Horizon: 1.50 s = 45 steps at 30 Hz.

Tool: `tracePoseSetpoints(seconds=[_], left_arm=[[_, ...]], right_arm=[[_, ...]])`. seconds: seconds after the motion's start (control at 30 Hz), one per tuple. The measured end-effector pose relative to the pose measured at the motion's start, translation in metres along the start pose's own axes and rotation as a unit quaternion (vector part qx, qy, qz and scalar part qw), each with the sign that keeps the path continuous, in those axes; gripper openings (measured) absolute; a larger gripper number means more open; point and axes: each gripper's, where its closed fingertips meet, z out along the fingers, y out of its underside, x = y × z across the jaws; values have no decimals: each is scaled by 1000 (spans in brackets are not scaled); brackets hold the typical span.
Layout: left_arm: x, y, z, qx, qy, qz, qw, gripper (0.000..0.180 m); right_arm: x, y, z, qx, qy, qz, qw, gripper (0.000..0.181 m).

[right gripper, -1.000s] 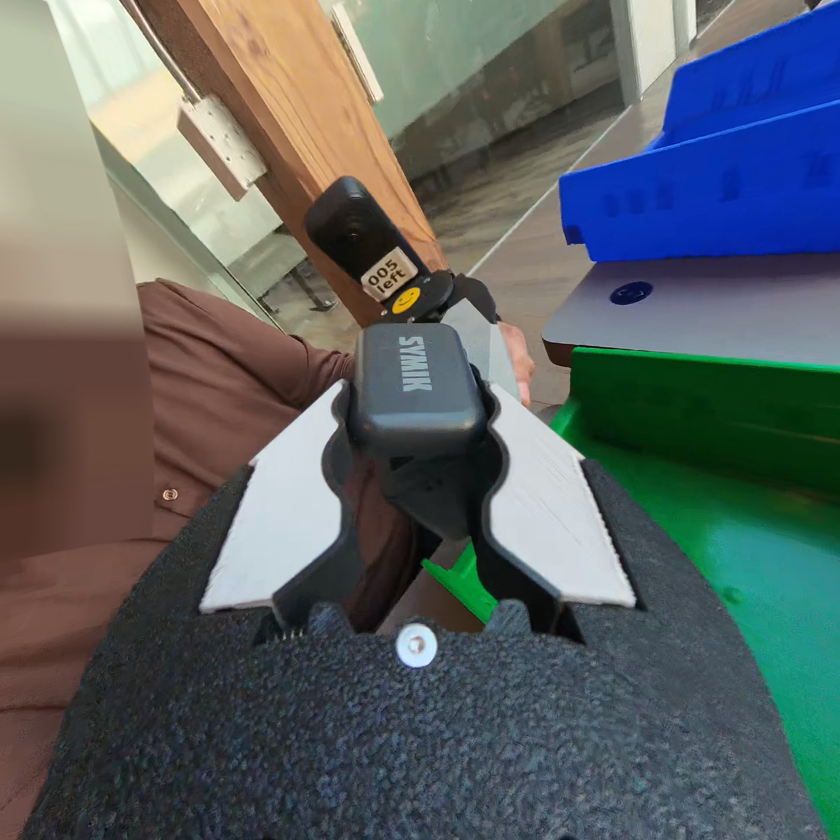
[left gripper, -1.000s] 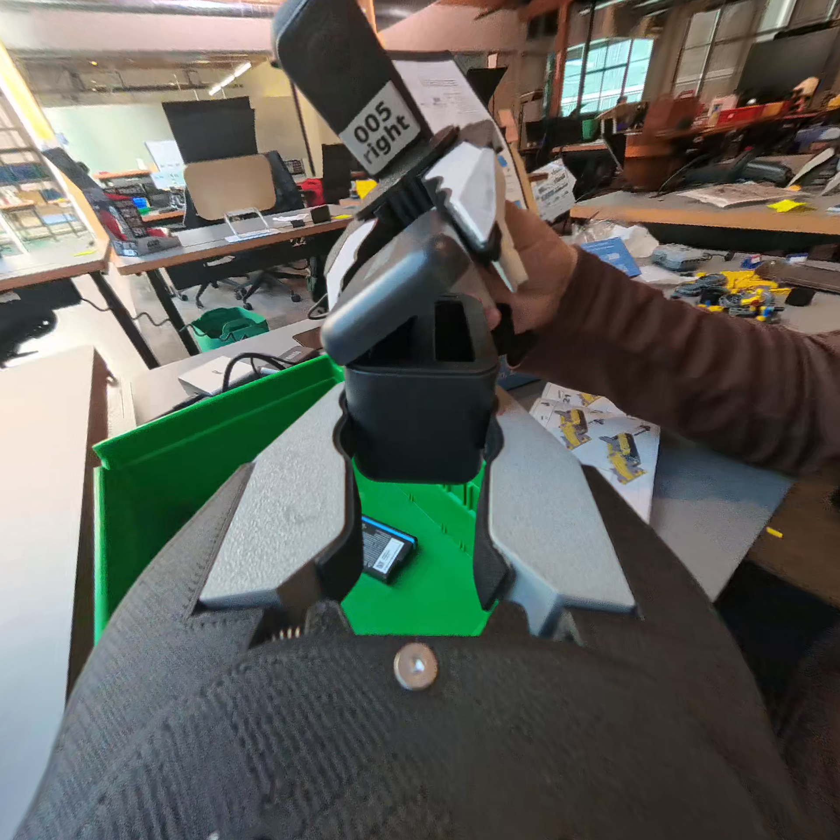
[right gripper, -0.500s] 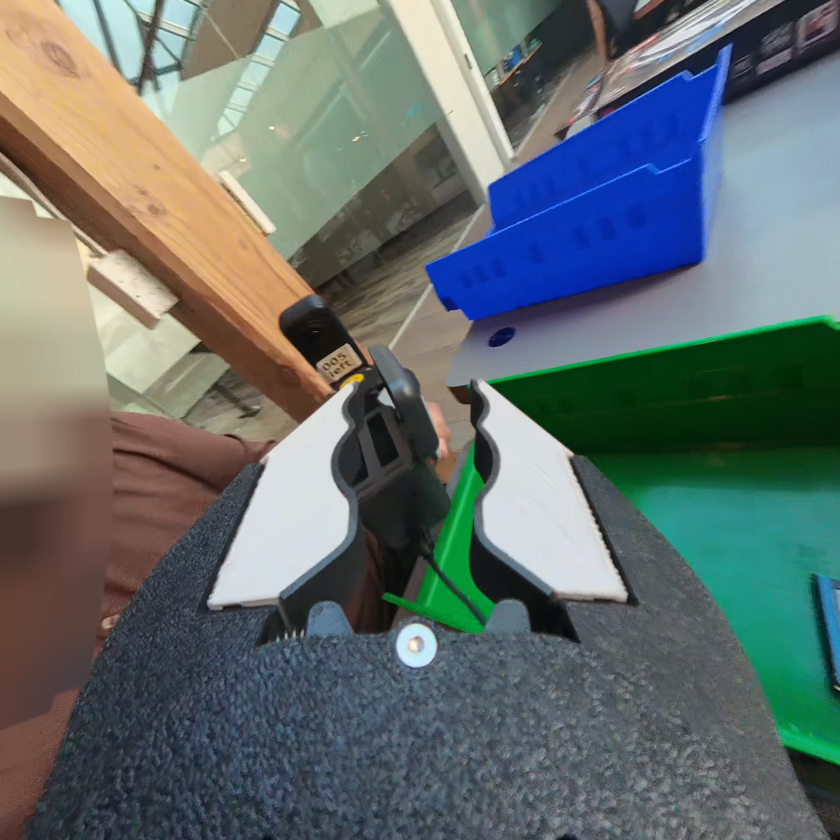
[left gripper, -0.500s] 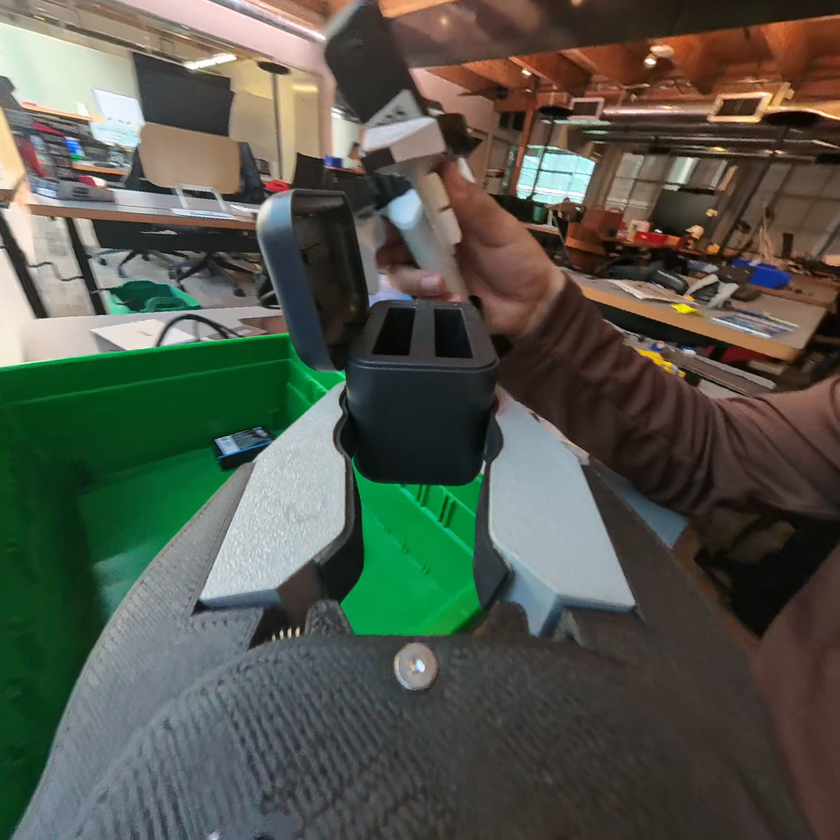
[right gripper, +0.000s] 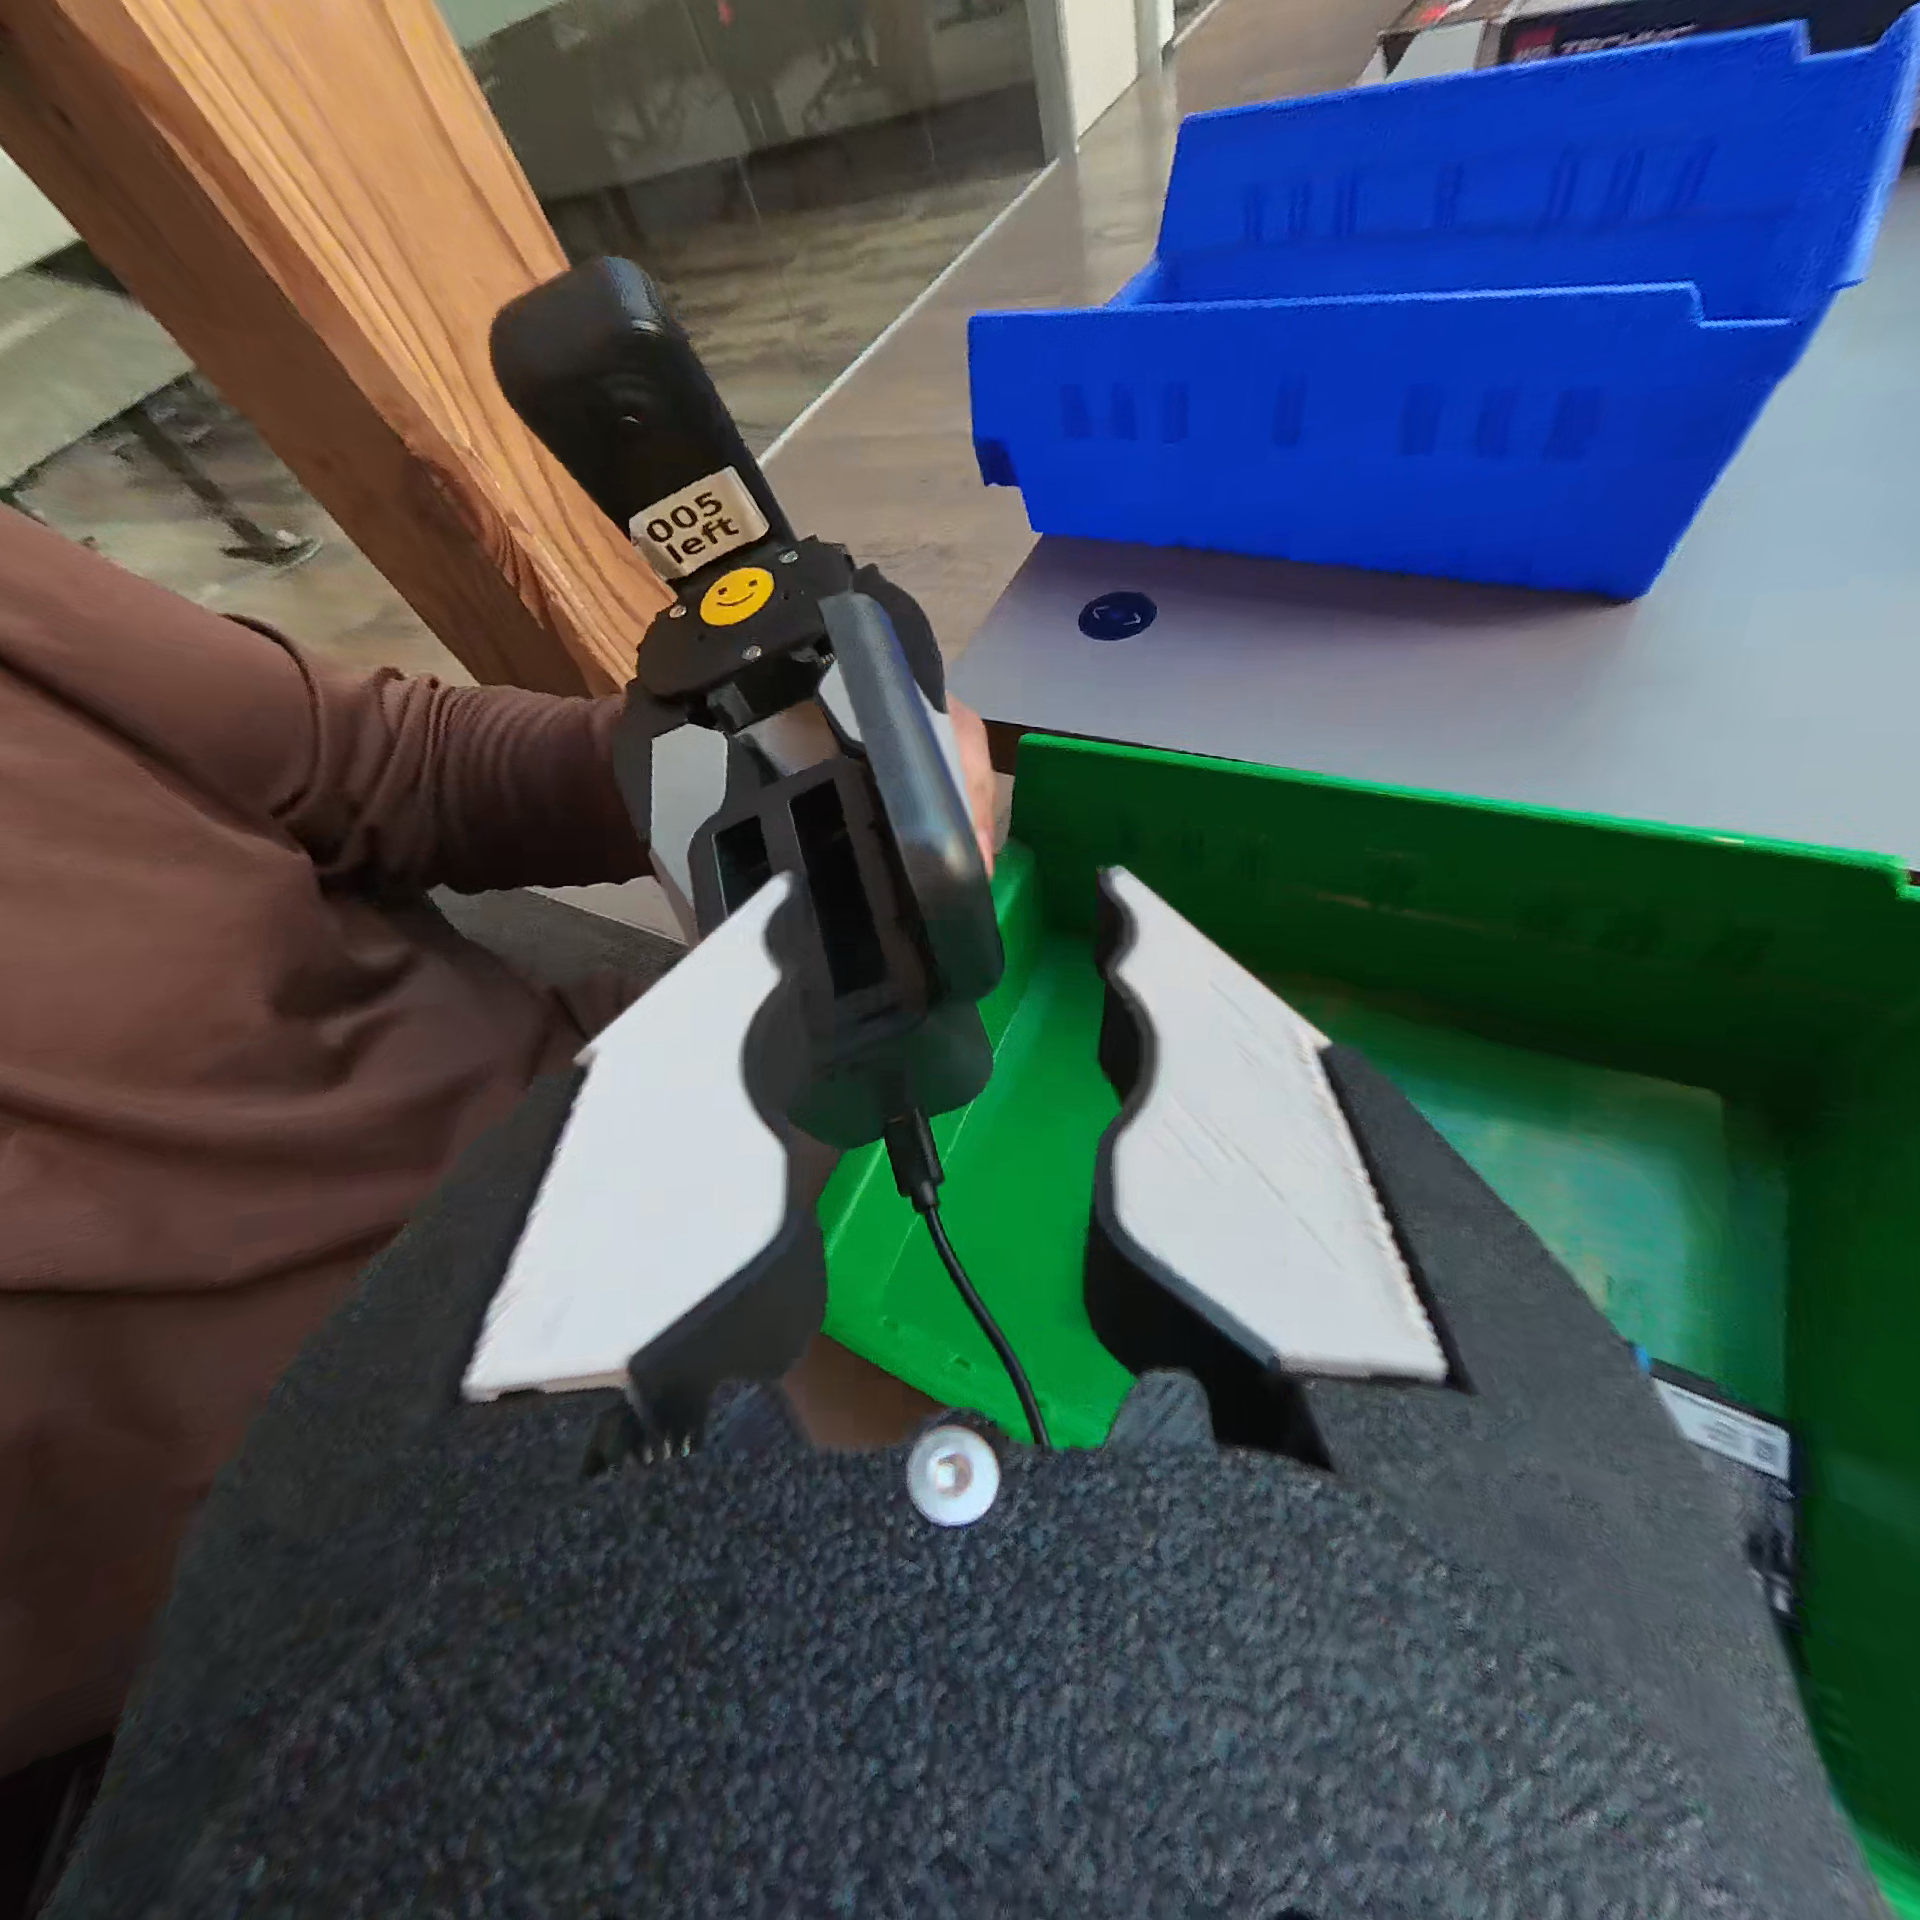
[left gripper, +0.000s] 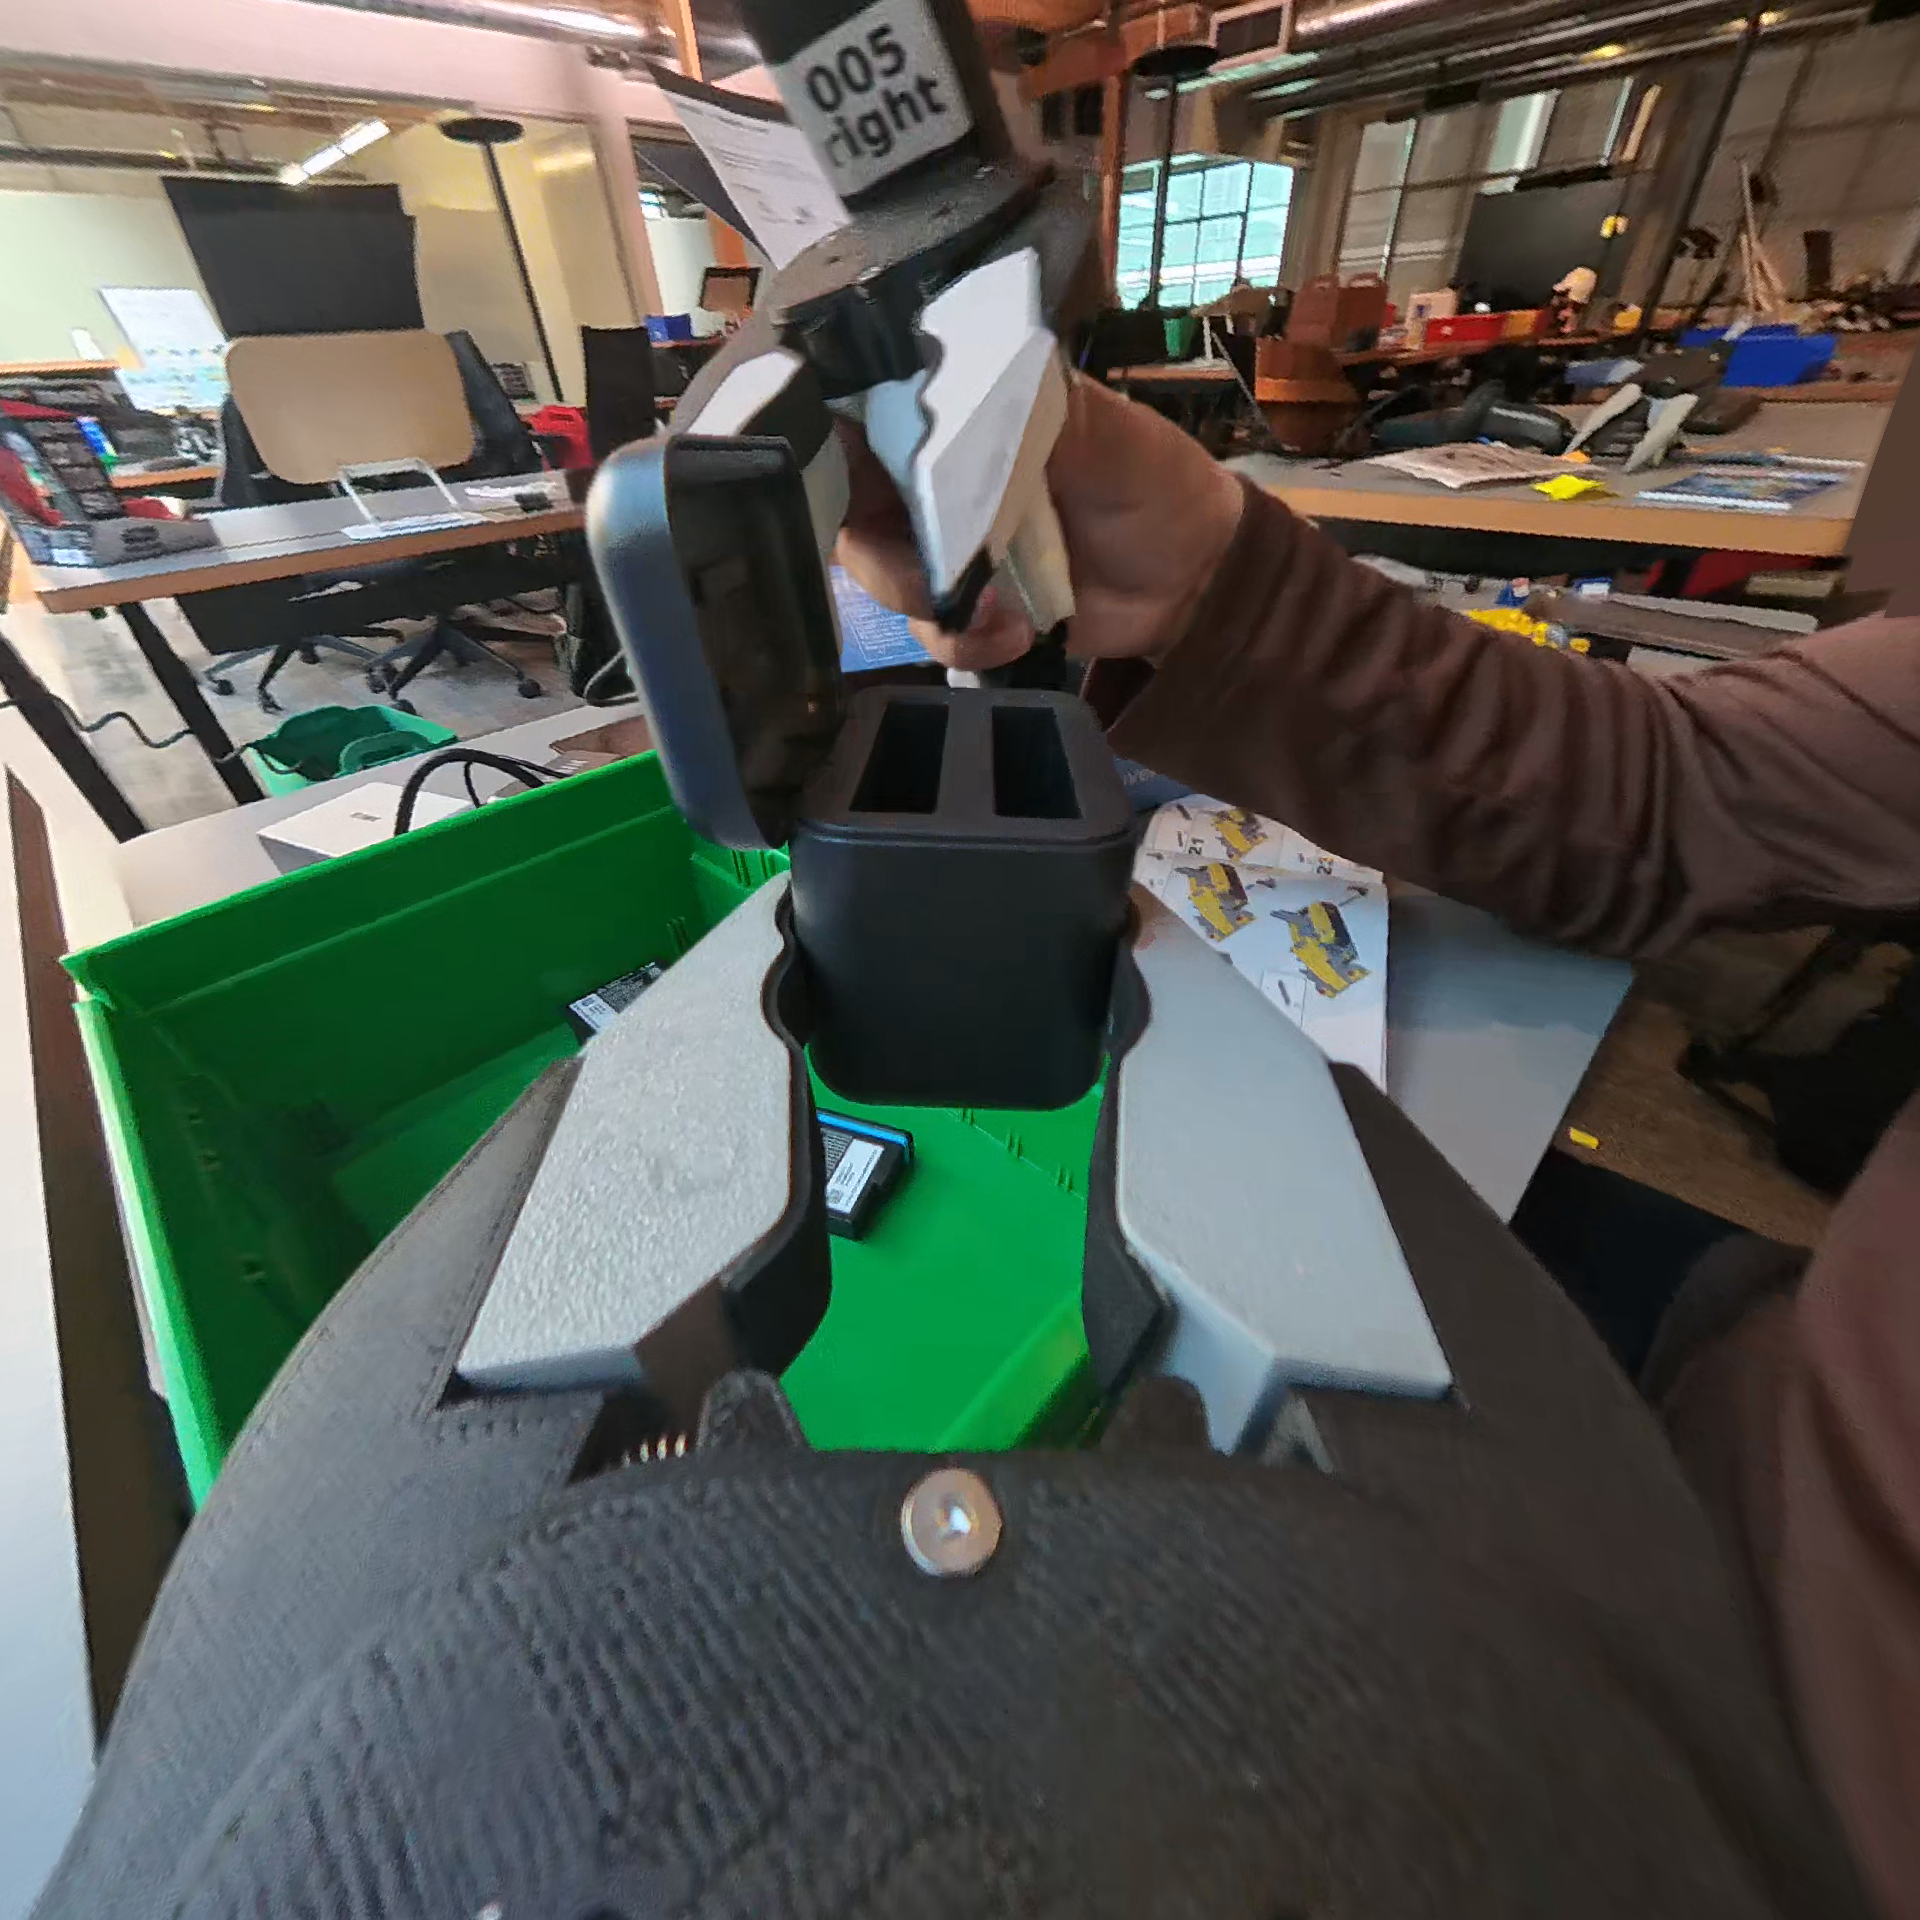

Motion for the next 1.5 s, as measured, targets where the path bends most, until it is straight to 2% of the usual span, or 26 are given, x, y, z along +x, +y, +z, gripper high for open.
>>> tracePoseSetpoints(seconds=[0.03,0.07,0.2,0.33,0.53,0.7,0.87,1.07,1.2,1.27,1.5], left_arm=[[-1,1,0,-7,5,7,1000,56],[-3,2,1,-10,5,11,1000,56],[-14,-8,10,5,23,-34,999,56],[-34,-19,23,10,14,-70,997,57],[-30,17,28,-127,60,-137,981,62],[-25,44,43,-238,62,-65,967,62],[-31,83,55,-350,88,-42,932,60],[-41,134,58,-452,73,53,888,71],[-46,154,60,-480,72,78,871,75],[-44,155,63,-470,75,52,878,75],[-52,157,64,-462,43,44,885,80]], right_arm=[[-1,1,6,-6,-18,8,1000,32],[-2,3,10,-18,-33,21,999,23],[23,-1,4,-34,2,81,996,7],[42,-8,-20,0,59,124,991,5],[64,1,-69,50,163,153,973,7],[74,4,-94,73,191,162,965,7],[82,8,-100,70,206,155,964,7],[74,29,-91,58,169,165,970,7],[74,38,-95,41,180,162,969,8],[75,39,-102,39,193,159,967,8],[77,41,-113,37,213,150,965,7]])
